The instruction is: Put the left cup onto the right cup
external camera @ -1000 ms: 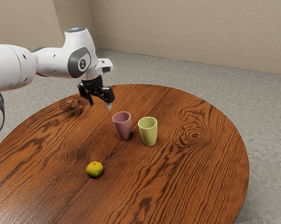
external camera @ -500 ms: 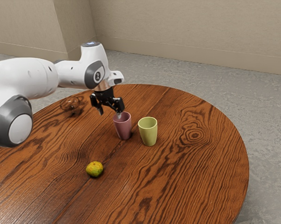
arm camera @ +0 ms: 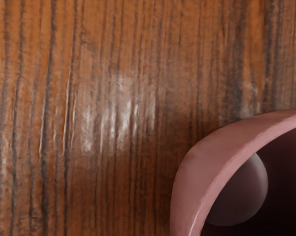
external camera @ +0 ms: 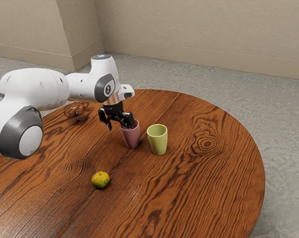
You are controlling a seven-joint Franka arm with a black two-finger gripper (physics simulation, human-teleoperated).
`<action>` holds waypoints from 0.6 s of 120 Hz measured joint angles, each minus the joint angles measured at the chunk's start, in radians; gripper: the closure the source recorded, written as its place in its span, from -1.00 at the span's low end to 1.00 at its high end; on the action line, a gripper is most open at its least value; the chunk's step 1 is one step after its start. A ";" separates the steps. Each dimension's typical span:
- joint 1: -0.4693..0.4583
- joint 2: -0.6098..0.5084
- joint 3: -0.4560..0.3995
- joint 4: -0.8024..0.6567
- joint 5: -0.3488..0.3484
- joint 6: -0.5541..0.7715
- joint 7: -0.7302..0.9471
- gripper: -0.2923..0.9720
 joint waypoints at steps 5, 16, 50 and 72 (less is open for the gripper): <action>-0.001 0.004 0.000 0.002 -0.004 0.007 -0.001 -0.45; -0.003 0.007 0.000 0.005 -0.010 0.018 -0.003 -0.43; -0.003 0.007 0.000 0.009 -0.015 0.032 -0.011 0.26; -0.005 0.007 0.000 0.008 -0.015 0.034 -0.018 0.55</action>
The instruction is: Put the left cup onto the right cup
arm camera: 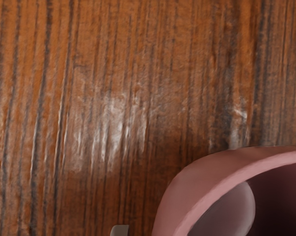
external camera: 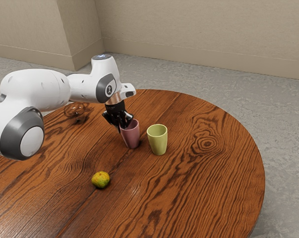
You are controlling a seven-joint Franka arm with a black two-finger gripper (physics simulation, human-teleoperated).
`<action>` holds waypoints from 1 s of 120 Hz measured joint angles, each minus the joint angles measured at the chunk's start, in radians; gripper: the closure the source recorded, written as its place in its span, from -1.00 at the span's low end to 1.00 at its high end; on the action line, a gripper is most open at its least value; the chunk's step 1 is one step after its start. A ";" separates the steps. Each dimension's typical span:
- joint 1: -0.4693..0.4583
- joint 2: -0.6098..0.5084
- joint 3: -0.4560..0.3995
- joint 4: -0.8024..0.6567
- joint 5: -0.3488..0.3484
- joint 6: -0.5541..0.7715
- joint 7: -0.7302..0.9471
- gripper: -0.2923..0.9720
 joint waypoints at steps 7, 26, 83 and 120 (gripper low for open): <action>0.000 0.000 0.000 0.000 0.000 0.000 -0.002 0.60; -0.004 -0.003 0.000 0.000 0.001 -0.002 -0.008 0.66; -0.070 -0.153 0.011 0.008 0.016 -0.085 -0.025 0.70; -0.117 -0.168 -0.014 0.113 0.010 -0.239 -0.037 0.70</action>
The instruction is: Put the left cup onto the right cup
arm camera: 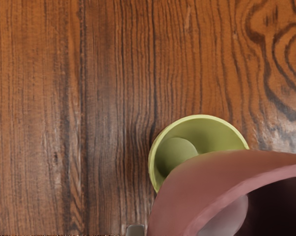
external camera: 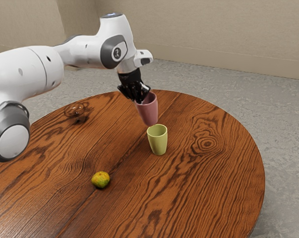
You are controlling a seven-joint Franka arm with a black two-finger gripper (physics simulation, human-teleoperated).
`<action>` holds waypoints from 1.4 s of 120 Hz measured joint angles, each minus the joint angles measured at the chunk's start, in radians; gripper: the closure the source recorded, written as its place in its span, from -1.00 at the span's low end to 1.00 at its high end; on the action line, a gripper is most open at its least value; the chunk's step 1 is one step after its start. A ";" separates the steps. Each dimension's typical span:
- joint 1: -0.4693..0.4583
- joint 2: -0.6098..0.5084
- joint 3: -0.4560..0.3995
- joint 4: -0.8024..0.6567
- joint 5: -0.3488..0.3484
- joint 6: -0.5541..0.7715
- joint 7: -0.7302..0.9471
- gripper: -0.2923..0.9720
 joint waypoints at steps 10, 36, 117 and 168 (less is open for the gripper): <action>-0.001 0.042 -0.003 0.034 -0.001 -0.020 -0.003 0.70; 0.001 0.100 0.001 0.088 -0.002 -0.046 -0.008 0.70; 0.003 0.189 -0.007 0.177 -0.005 -0.065 -0.018 0.70; 0.005 0.195 -0.001 0.177 -0.038 -0.063 -0.021 -0.16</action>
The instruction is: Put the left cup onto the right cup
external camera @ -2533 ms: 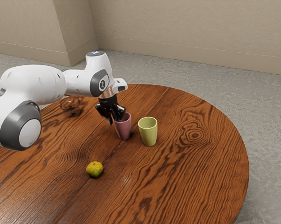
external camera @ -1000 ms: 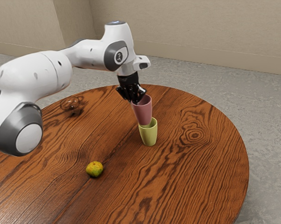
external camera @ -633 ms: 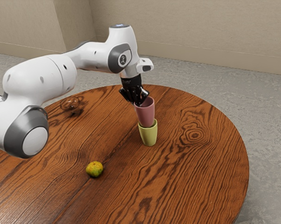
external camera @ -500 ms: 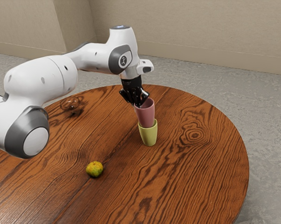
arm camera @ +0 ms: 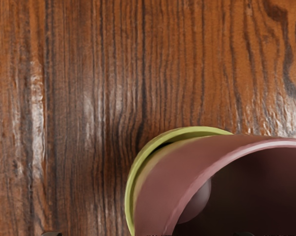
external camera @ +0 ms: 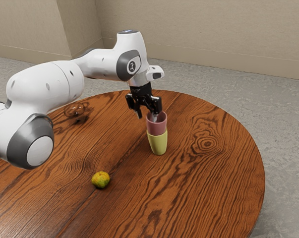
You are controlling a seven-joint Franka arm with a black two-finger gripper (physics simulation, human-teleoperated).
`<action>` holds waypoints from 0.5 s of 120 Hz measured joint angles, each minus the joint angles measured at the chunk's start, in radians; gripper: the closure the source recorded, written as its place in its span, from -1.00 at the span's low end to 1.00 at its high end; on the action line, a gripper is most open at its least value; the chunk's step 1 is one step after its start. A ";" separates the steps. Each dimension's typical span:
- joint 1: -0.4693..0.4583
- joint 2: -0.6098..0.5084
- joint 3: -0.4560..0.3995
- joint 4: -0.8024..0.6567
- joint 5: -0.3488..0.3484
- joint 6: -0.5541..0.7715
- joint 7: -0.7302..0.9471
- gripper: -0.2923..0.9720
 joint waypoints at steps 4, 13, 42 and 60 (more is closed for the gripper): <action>0.000 0.000 0.001 0.000 -0.001 -0.001 0.000 -0.21; 0.000 -0.001 0.003 0.000 -0.003 -0.002 0.000 -0.30; -0.018 -0.161 -0.006 0.015 0.021 -0.051 0.000 -0.44; -0.020 -0.465 -0.047 -0.171 0.121 -0.181 0.005 -0.48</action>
